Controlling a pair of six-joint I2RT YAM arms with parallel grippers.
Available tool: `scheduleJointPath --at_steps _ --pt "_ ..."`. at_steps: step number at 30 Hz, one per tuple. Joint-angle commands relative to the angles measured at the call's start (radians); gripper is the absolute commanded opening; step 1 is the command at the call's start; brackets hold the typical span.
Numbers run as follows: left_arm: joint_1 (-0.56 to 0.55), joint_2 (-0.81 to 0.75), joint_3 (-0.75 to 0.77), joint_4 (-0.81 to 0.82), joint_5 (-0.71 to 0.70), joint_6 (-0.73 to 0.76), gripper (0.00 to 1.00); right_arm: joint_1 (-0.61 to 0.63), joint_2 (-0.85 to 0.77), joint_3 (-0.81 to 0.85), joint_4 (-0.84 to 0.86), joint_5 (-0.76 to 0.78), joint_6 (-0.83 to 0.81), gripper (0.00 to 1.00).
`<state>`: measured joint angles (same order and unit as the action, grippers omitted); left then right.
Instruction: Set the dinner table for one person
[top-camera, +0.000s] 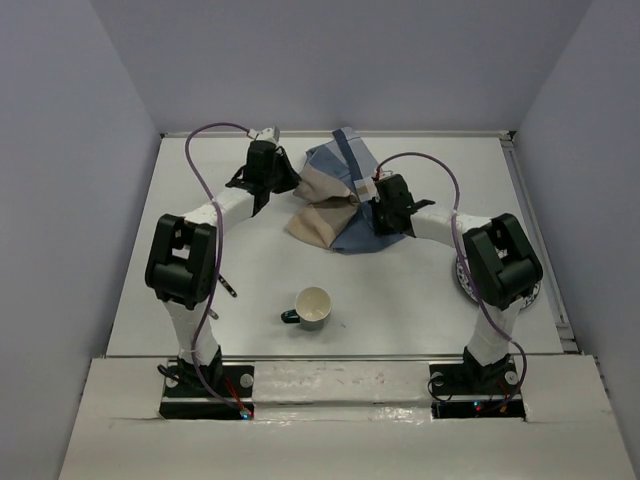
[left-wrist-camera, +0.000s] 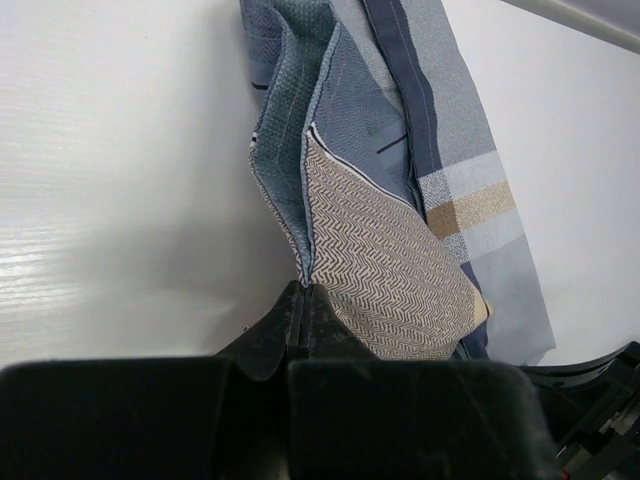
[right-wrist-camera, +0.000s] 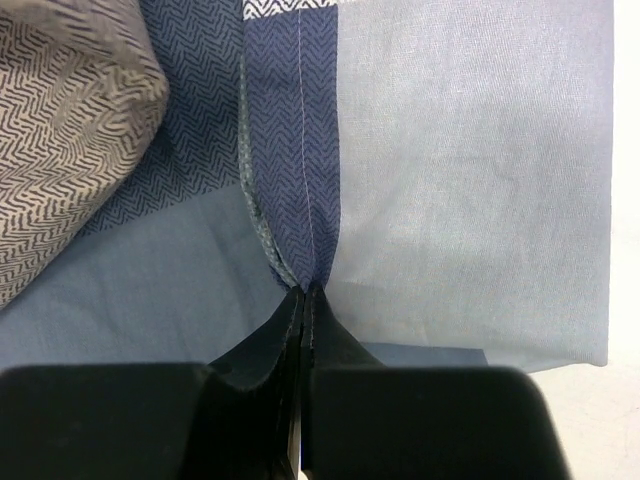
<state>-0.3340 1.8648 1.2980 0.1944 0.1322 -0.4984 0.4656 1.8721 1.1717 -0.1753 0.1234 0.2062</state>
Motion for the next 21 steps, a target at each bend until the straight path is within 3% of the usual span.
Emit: scheduleJointPath --at_steps 1,5,13,18,21 --pt "0.085 -0.079 0.024 0.023 0.033 -0.017 0.0 0.008 -0.086 0.06 0.013 0.01 0.027 0.0" --pt "0.182 -0.134 0.034 0.004 0.023 -0.02 0.0 -0.037 -0.186 0.095 0.016 0.044 0.048 0.0" --pt "0.412 -0.23 -0.071 0.034 0.067 -0.094 0.0 -0.319 -0.355 0.082 0.022 -0.017 0.142 0.0" --pt "0.47 -0.224 -0.147 0.045 0.051 -0.078 0.0 -0.442 -0.305 0.066 0.046 -0.103 0.193 0.0" --pt "0.492 -0.175 -0.109 0.037 0.053 -0.055 0.0 -0.481 -0.225 0.105 0.039 -0.168 0.191 0.0"
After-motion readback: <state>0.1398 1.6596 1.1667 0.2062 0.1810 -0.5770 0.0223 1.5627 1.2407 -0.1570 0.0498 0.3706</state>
